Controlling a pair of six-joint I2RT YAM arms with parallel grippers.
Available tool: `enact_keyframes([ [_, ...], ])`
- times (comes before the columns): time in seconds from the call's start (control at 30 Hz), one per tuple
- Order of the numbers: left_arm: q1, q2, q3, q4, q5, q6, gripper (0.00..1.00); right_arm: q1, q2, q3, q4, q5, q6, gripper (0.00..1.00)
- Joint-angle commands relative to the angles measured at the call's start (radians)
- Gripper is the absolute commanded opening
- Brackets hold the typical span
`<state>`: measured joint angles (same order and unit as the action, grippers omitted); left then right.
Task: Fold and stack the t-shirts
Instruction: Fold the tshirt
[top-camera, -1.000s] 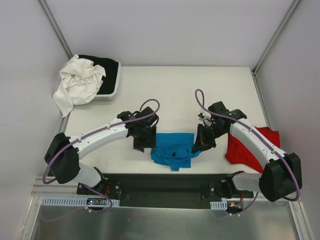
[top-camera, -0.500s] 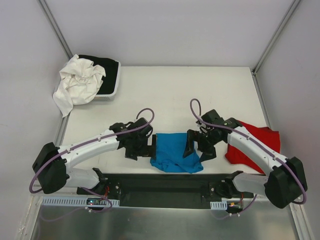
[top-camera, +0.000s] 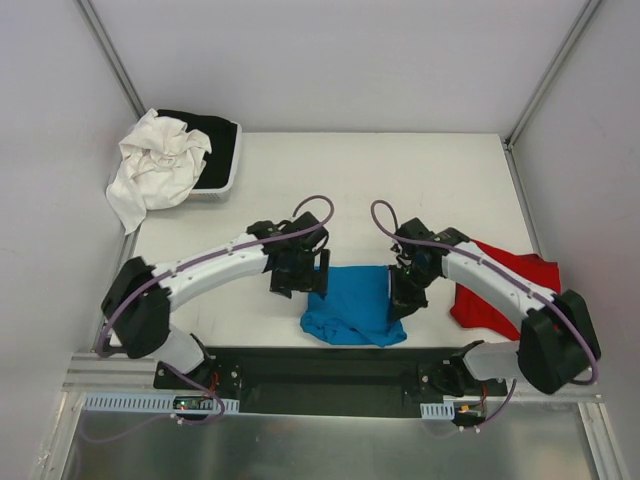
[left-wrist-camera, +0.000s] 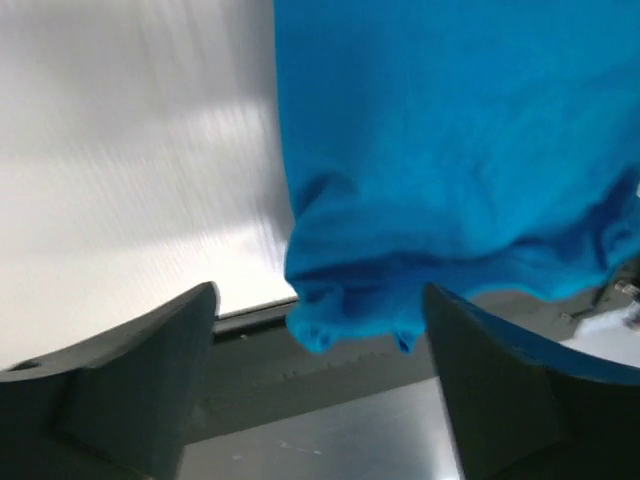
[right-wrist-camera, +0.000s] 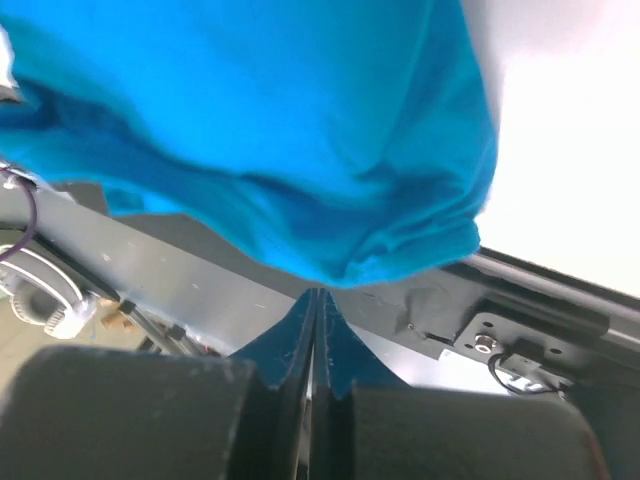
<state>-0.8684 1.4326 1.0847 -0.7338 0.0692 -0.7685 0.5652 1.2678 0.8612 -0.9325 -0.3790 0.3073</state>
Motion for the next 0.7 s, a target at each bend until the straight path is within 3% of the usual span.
enact_keyframes([
  [0.0, 0.008, 0.178, 0.143, -0.021, -0.051, 0.069, 0.32, 0.013, 0.139, 0.113, 0.033, 0.009, -0.057, 0.01],
  [0.03, 0.008, 0.207, 0.167, -0.019, -0.052, 0.071, 0.08, 0.018, 0.159, 0.116, 0.046, 0.002, -0.057, 0.01],
  [0.07, 0.006, 0.233, 0.188, -0.019, -0.043, 0.072, 0.00, 0.018, 0.175, 0.116, 0.058, -0.021, -0.054, 0.01],
  [0.17, -0.017, 0.264, 0.234, -0.018, -0.009, 0.057, 0.00, 0.050, 0.194, 0.111, 0.093, -0.032, -0.027, 0.01],
  [0.27, -0.070, 0.188, 0.201, -0.018, -0.012, 0.014, 0.00, 0.093, 0.186, 0.078, 0.116, -0.041, 0.012, 0.01],
  [0.47, -0.162, 0.030, 0.013, -0.019, -0.012, -0.104, 0.00, 0.191, 0.177, -0.002, 0.204, -0.057, 0.098, 0.01],
  [0.67, -0.211, 0.008, -0.107, 0.020, -0.039, -0.161, 0.00, 0.277, 0.185, -0.053, 0.267, -0.047, 0.162, 0.01],
])
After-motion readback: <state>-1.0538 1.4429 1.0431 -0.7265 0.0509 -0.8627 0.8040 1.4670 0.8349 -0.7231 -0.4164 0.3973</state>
